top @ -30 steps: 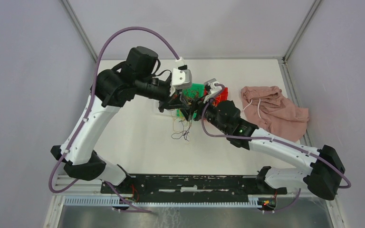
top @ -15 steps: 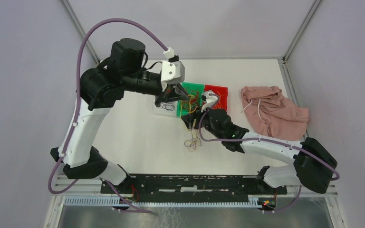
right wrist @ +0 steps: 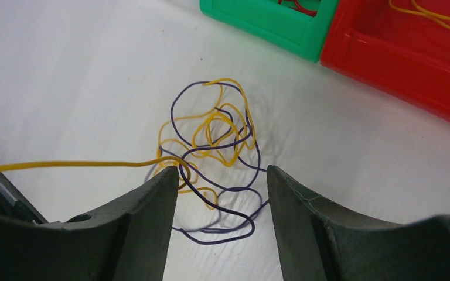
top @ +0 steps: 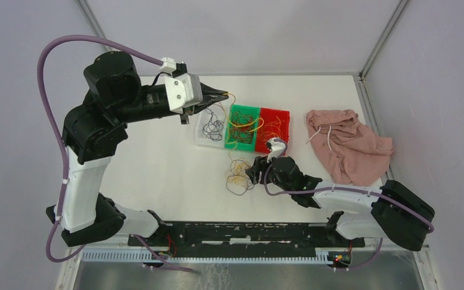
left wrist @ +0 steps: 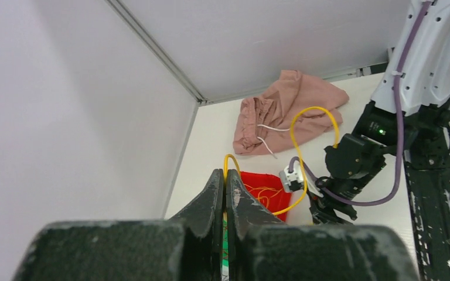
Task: Untangle the cables
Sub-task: Untie the cable, then place the cable in the bin.
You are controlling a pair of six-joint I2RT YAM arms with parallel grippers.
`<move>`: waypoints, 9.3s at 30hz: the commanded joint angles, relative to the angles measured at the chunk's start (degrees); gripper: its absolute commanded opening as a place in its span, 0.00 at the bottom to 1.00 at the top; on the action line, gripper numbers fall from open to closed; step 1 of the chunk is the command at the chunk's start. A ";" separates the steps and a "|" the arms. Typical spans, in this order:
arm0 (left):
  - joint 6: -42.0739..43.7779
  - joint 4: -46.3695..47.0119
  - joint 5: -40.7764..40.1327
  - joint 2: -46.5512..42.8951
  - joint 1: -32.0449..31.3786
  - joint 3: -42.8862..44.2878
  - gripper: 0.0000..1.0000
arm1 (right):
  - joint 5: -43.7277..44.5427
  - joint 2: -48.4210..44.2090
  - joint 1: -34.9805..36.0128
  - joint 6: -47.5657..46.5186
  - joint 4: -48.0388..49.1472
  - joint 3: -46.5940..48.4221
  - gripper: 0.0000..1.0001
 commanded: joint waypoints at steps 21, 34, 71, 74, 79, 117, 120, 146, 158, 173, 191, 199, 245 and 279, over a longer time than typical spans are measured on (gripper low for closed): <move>12.92 45.70 -9.86 -4.64 -0.32 -3.15 0.03 | -2.90 -12.22 0.40 -2.44 -4.62 1.17 0.74; 20.32 53.26 -9.96 -3.23 -0.30 -2.56 0.03 | -17.59 -12.28 1.36 -8.97 -1.88 21.55 0.82; 42.68 67.87 -14.18 3.44 -0.31 9.18 0.03 | -4.34 14.54 10.10 -5.32 10.07 6.61 0.52; 41.80 63.24 -14.29 2.76 -0.26 9.90 0.03 | -3.66 10.65 10.05 -5.23 9.00 5.67 0.61; 37.34 56.28 -12.82 -4.56 -0.36 -3.28 0.03 | -2.90 -0.87 10.06 -8.96 -2.44 13.59 0.76; 19.36 32.06 -2.13 -11.21 -0.29 -18.91 0.03 | 6.29 -9.15 9.95 -38.98 -30.69 48.05 0.76; 19.51 32.10 -2.37 -11.25 -0.27 -18.86 0.03 | 7.20 -9.49 9.89 -38.00 -32.18 47.44 0.73; 21.33 30.30 -4.28 -12.74 -0.26 -22.00 0.03 | -24.34 -7.95 6.17 -19.51 -25.46 45.44 0.80; 21.88 30.37 -3.63 -12.54 -0.26 -21.77 0.03 | -13.12 -15.44 4.72 -19.15 -29.62 39.04 0.78; 21.34 30.32 -2.94 -12.47 -0.31 -21.96 0.03 | -21.42 -15.36 2.59 -24.02 -32.15 43.27 0.79; 17.53 30.03 -3.38 -14.50 -0.29 -26.73 0.03 | -11.07 -7.87 0.75 -22.65 -29.79 49.00 0.01; 15.93 15.43 -3.00 -16.15 -0.31 -38.49 0.75 | -9.24 -9.92 -8.83 -12.46 -29.61 48.16 0.00; -6.90 8.70 -25.25 -10.76 14.19 -40.91 0.99 | 9.12 17.05 -26.01 -15.66 -35.90 43.66 0.01; -4.81 8.14 -26.00 -9.35 14.98 -41.75 0.99 | -3.36 23.71 -26.30 -14.11 -47.80 57.61 0.56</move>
